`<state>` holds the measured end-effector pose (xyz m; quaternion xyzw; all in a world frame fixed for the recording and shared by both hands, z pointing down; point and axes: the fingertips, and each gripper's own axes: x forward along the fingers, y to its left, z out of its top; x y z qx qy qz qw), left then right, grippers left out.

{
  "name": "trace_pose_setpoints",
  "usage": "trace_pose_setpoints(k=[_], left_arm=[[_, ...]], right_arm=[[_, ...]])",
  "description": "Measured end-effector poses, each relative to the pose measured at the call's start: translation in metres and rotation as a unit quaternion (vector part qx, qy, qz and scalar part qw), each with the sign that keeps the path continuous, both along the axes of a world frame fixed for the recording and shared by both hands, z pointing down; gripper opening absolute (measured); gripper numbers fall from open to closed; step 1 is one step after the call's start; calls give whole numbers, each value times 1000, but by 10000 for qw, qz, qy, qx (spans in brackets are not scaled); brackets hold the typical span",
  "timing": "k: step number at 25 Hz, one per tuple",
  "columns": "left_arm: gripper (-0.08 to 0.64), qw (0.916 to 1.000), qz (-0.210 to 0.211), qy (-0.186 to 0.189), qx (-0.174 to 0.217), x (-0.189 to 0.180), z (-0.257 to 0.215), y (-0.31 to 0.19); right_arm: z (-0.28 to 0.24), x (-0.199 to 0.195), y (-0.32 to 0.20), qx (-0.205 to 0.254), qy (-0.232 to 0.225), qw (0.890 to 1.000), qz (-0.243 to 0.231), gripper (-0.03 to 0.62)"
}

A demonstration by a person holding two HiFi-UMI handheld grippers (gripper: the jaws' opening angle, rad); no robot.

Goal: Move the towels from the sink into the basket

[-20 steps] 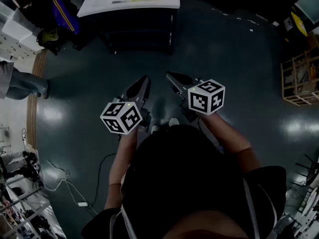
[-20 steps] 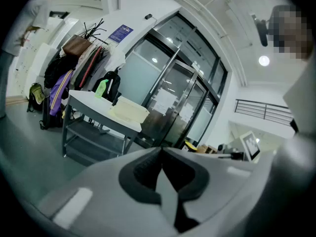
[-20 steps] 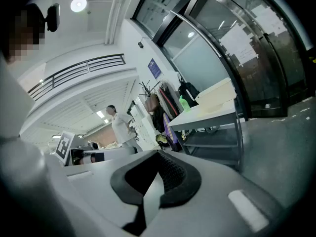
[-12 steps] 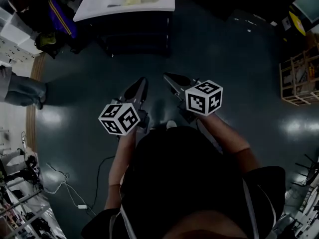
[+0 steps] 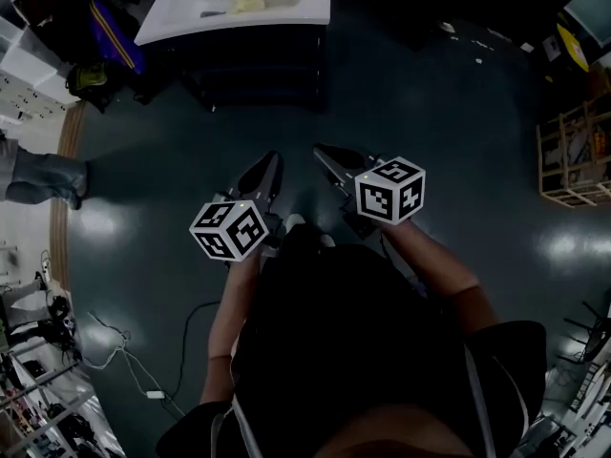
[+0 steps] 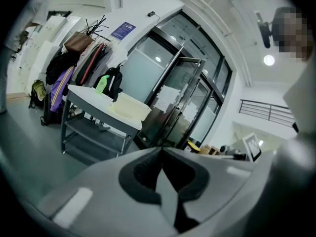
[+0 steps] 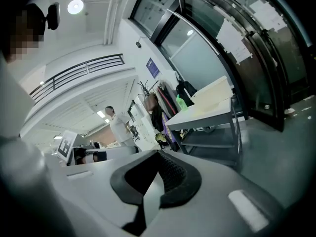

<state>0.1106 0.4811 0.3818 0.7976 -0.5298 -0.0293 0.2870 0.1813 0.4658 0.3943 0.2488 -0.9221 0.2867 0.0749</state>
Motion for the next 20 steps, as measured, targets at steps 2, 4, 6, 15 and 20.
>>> trace_pose_setpoints(k=[2,4,6,15,20], left_arm=[[7,10000,-37,2,6,-2,1,-6],[8,10000,-75,-7,29,-5,3,-11],[6,9999,-123,-10,20,-9,7,-18],[8,10000,-54,24,-14,-10,7,-64],[7,10000,-35,60,-72,-23,10,-91]], right_arm=[[4,0,-7,-6,31,10000,16,-8],[8,-3,-13,-24,20,10000,12,-8],[11,-6,-18,-11,30,10000,-9,-8],[10,-10,-65,-6,106,9999,36,-8],[14,-25,-92,-90,142,9999,37,-8]])
